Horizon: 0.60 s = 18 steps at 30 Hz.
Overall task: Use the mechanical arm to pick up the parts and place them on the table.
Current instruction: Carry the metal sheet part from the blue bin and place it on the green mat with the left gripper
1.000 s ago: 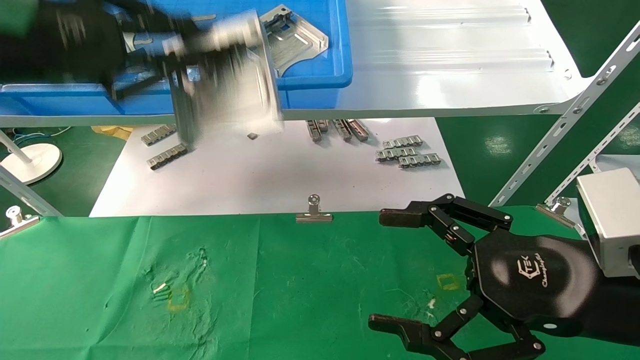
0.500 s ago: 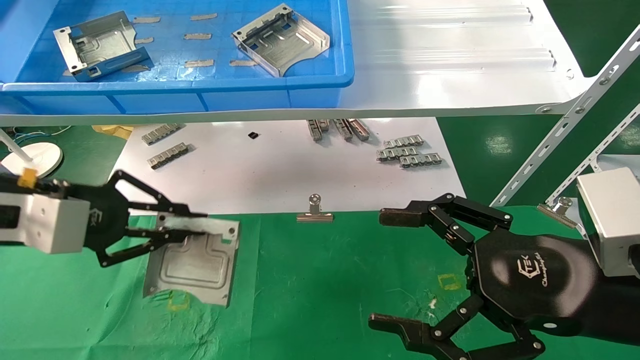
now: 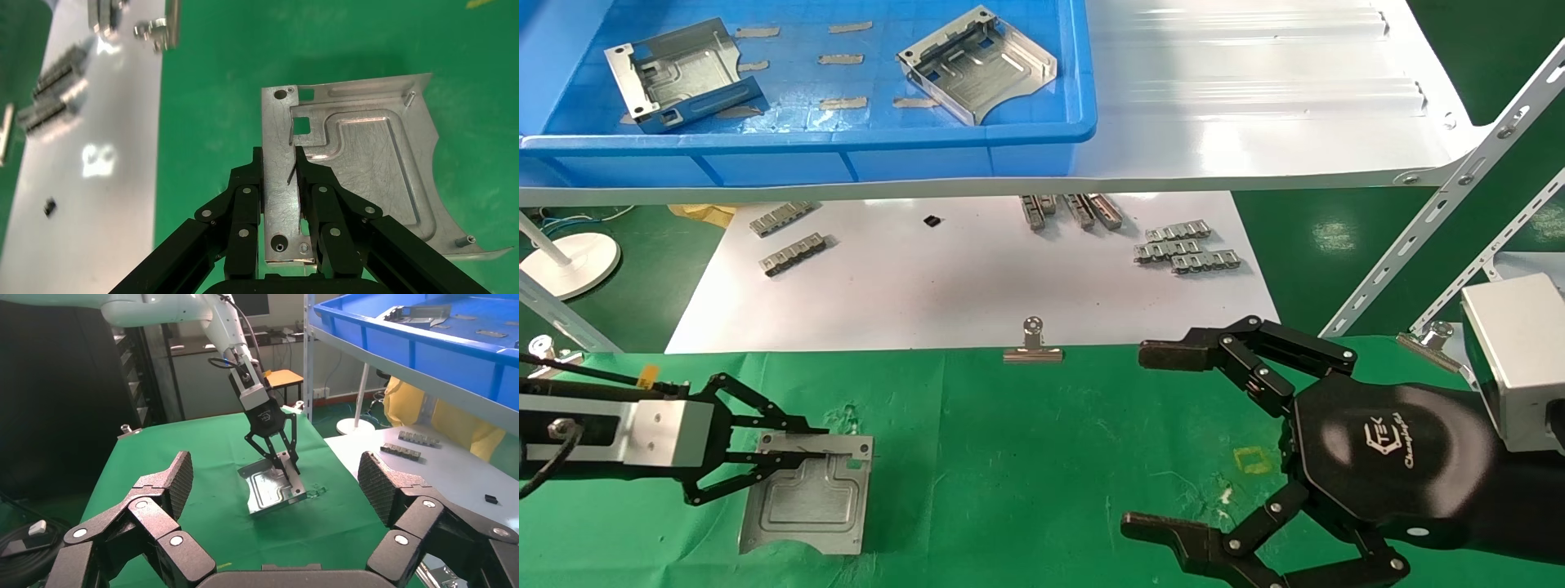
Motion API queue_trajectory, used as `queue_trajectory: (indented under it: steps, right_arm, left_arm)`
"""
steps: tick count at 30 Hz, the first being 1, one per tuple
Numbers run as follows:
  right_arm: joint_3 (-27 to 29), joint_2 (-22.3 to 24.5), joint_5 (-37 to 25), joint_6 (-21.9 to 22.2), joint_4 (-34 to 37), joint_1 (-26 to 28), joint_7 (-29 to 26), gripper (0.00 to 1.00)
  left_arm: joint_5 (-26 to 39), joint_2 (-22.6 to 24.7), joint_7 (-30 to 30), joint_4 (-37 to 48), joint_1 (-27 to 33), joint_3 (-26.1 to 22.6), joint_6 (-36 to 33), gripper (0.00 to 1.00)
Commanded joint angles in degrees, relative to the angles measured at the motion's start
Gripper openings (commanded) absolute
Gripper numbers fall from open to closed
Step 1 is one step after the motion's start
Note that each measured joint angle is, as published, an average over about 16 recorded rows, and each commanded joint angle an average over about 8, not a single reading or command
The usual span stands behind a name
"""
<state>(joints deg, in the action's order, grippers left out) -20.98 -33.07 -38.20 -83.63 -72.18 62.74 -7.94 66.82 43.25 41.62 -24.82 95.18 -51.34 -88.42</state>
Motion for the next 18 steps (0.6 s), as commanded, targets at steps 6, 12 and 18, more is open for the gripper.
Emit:
queue_trajectory:
  steps: [6,12,18]
  right_arm:
    - [0.0,0.0,0.0,0.0,0.0,0.0,0.0,1.00]
    - [0.0,0.0,0.0,0.0,0.0,0.0,0.0,1.00]
    - [0.0,0.0,0.0,0.0,0.0,0.0,0.0,1.00]
  left_arm:
    - [1.2,1.7,1.5,6.2,0.4,-0.8,1.5,1.00]
    - [2.0,3.4,2.7,9.8,1.8,-1.2,1.6,1.00]
    - [0.5,3.9,2.4,12.1,3.0,-0.8,-1.7,1.00]
